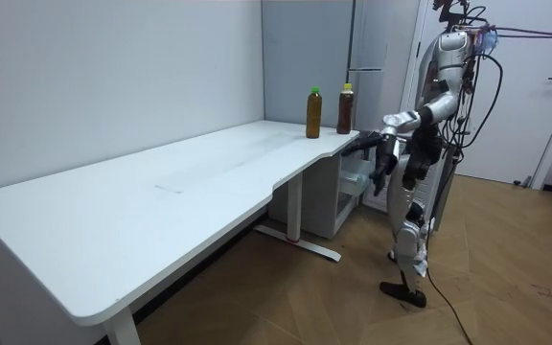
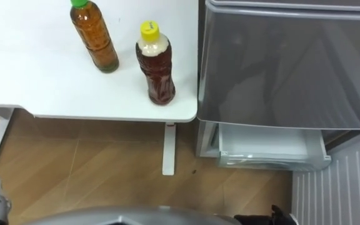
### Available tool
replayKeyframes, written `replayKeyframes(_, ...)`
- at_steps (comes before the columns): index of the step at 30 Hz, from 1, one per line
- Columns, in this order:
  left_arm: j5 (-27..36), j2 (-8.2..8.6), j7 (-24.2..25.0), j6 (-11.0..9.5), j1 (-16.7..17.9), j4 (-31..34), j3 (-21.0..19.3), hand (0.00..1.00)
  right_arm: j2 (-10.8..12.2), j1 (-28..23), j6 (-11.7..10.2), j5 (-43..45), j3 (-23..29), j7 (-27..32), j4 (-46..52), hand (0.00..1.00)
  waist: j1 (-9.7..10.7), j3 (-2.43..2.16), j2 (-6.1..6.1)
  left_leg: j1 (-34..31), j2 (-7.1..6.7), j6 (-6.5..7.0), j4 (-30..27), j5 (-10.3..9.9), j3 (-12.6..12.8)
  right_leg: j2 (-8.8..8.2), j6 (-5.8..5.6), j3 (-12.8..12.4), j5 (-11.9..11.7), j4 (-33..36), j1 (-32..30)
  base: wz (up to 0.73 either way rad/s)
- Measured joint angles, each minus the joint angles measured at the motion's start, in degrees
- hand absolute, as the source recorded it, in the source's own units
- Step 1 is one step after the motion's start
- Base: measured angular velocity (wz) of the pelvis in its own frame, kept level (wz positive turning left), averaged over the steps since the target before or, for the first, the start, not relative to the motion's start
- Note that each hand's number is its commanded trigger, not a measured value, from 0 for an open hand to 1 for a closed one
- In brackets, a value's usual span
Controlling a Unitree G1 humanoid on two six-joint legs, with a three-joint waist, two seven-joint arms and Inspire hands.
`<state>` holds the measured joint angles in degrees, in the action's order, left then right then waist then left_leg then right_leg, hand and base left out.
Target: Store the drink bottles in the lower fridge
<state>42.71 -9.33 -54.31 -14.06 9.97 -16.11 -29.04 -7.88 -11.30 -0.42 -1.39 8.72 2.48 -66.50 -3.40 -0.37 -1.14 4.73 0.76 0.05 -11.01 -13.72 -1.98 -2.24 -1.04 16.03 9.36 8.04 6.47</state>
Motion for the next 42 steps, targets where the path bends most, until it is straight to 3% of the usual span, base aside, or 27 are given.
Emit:
replayKeyframes(5,-13.2,-0.20,0.2,-0.3,0.1,10.6,-0.2,0.00,0.0,-0.4,-0.9,1.4,0.4,-0.3,-0.5,0.00,-0.1,0.03,0.00,0.1,-0.06,0.02,-0.3,0.0,0.0,-0.05,-0.01,-0.1,0.0,-0.1,0.0,0.00)
replayKeyframes(7,-15.6,-0.49,1.3,-0.3,0.1,14.8,-0.2,0.00,-0.3,-0.3,-1.0,1.8,0.4,-0.8,-1.2,0.00,-0.1,0.04,-0.14,0.1,-0.09,0.02,-0.3,0.0,-0.1,-0.07,-0.02,-0.1,0.0,-0.1,0.1,0.00)
replayKeyframes(11,-19.4,-0.71,3.7,-0.2,-0.1,22.6,0.0,0.00,-0.9,0.1,-1.0,2.2,0.4,-0.9,-3.4,0.00,0.3,0.30,-0.69,-0.1,-0.16,0.02,-0.3,0.0,-0.3,-0.09,-0.09,-0.2,0.1,-0.1,0.1,0.00)
replayKeyframes(15,-23.8,-0.89,7.2,-0.3,-0.1,30.7,0.5,0.00,-1.6,0.2,-1.1,2.2,0.3,-2.7,-4.8,0.00,0.6,0.68,-0.46,0.0,-0.27,0.03,-0.3,0.0,-0.3,-0.21,-0.20,-0.1,0.1,0.0,0.2,0.01)
replayKeyframes(20,-24.2,-0.93,15.2,0.0,0.0,37.7,5.8,0.00,-2.0,2.5,-0.7,2.7,-0.7,-4.0,-9.6,0.00,2.1,1.21,-0.11,-0.1,-0.52,0.21,-0.7,0.1,-0.7,-0.35,-0.35,-0.1,0.2,-0.1,0.3,0.03)
replayKeyframes(27,-24.2,-0.90,29.1,1.7,-0.9,40.2,11.8,0.00,-1.9,3.5,-0.8,9.6,-0.7,-5.1,-9.0,0.00,3.6,1.15,0.28,-0.2,-0.54,0.24,-0.4,0.1,-0.2,-0.35,-0.43,-0.6,0.3,-0.1,-0.1,-0.03)
replayKeyframes(32,-24.1,-0.90,38.2,5.3,-3.5,40.9,15.4,0.00,-1.9,4.6,-0.1,11.4,-1.3,-5.3,-9.0,0.00,3.9,1.01,0.42,-0.3,-0.49,0.24,-0.4,0.1,0.0,-0.35,-0.42,-1.6,0.3,0.3,-0.6,-0.05)
replayKeyframes(38,-24.2,-0.91,46.3,7.5,-4.2,42.2,18.1,0.00,-2.0,5.8,1.2,11.7,-1.3,-6.3,-9.0,0.00,5.1,0.56,0.34,-0.3,-0.47,0.25,-0.7,0.1,0.1,-0.42,-0.42,-2.0,0.3,0.8,-0.7,0.00)
replayKeyframes(42,-24.2,-0.90,49.6,9.2,-4.2,42.2,19.2,0.00,-2.0,6.1,1.3,11.1,-1.3,-6.2,-9.1,0.00,5.2,0.51,0.31,-0.2,-0.41,0.35,-0.8,0.2,0.2,-0.38,-0.39,-2.0,0.2,1.0,-0.7,0.00)
